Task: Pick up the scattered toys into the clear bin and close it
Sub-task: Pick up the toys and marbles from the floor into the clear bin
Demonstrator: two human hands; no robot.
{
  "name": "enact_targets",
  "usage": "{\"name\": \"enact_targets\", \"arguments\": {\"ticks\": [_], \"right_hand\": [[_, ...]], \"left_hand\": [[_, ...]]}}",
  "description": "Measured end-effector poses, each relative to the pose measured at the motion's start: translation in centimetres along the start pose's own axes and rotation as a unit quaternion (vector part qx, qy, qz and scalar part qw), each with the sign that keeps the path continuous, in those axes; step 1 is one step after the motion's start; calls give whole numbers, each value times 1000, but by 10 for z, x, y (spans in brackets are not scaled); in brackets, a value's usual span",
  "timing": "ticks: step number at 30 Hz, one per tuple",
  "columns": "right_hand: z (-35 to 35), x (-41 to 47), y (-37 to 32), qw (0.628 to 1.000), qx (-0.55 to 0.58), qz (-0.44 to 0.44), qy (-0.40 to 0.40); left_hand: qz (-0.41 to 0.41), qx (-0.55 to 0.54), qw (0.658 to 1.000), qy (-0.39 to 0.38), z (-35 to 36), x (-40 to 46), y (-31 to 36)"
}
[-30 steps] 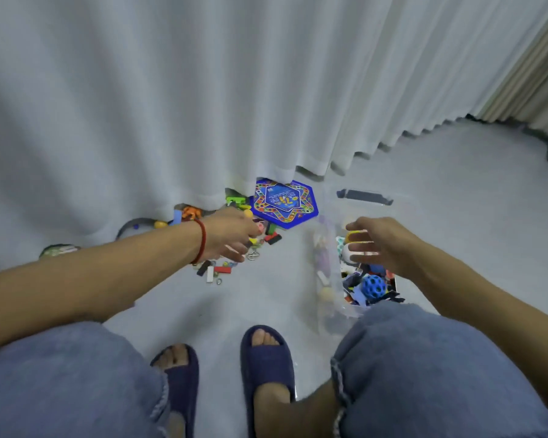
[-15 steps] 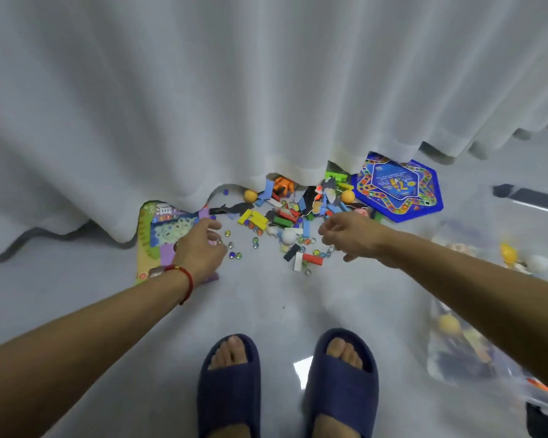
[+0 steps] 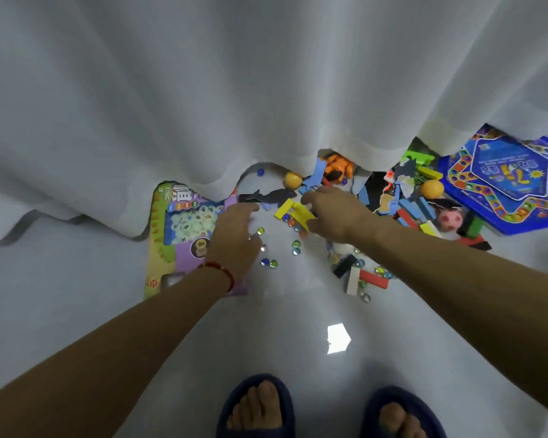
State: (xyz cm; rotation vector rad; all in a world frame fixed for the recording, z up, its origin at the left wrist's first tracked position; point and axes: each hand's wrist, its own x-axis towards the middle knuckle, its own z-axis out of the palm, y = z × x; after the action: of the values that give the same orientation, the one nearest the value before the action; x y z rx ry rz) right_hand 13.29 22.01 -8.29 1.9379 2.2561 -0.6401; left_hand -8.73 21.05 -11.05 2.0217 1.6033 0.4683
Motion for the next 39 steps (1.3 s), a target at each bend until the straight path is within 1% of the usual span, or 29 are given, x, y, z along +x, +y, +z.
{"name": "enact_targets", "arguments": {"ticks": [2,4,6,9,12,15,18,20,22,26,29,32,33,35,37,39], "right_hand": [[12,10,-5,999,-42,-14,25],[22,21,-8,996,-77,-16,40],[30,28,-9,995,-91,5,43],[39,34,-9,995,-95,18,38],[46,34,-7,995,-79,11,61],[50,34,-5,995,-57,2,79],[51,36,-6,996,-11,24,90],[52,39,-5,994,6,43,103],[55,42,-3,993,11,46,106],[57,50,1,994,10,57,90],[54,48,0,993,3,37,111],[50,41,2,994,-15,8,109],[49,38,4,994,-1,7,106],[44,34,8,990,76,32,114],[38,37,15,975,143,72,156],[32,45,24,961,158,90,208]], "left_hand": [[41,25,999,8,11,13,-3],[42,46,998,11,16,28,-1],[46,78,996,7,19,44,2],[44,172,984,-27,19,65,1],[58,272,960,-39,22,82,-3],[73,294,952,-50,21,93,1],[62,270,957,-82,21,104,1],[45,219,970,-98,21,108,-2],[30,181,978,-97,22,110,-4],[9,166,982,-90,23,113,1],[1,142,986,-91,21,115,3],[-19,111,992,-66,18,112,6],[-26,101,993,-51,17,110,7],[-48,66,997,-16,15,106,11],[-70,34,997,23,10,99,15],[-90,0,995,47,7,92,18]]}}
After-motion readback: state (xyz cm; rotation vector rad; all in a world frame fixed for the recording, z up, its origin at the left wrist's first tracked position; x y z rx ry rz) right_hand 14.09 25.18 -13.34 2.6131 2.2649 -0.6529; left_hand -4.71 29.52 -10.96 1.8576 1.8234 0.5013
